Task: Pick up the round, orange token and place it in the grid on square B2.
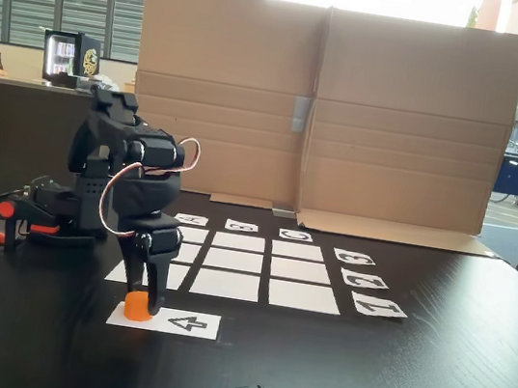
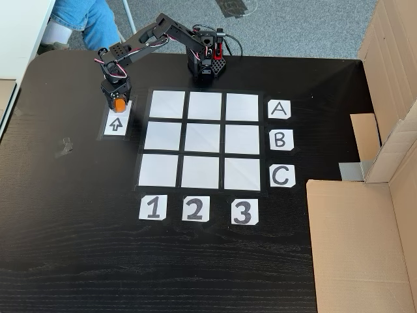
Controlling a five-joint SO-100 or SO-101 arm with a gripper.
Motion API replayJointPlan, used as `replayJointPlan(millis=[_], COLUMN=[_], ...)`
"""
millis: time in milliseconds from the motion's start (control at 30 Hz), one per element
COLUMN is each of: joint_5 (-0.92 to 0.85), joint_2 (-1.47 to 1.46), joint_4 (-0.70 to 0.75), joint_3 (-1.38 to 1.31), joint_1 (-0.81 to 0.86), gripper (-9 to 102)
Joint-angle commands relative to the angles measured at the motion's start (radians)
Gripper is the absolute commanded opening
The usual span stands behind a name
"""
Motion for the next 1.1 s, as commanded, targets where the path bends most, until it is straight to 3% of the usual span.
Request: replayJointPlan(millis=[0,267,733,900,1067], joint_5=[0.008,0.008,-0.034,-0.034,-0.003], joint_2=[0.011,0.169,0.795,0.974,1.075], joint_4=[-0.009,0.002,0.006,0.011,0.023], joint_3=[-0.037,-0.012,0.275,0.367,0.41], joint_1=[0.002,0.003,-0.133,-0.259,-0.488], gripper=[-1,-1,-1,-1,-1])
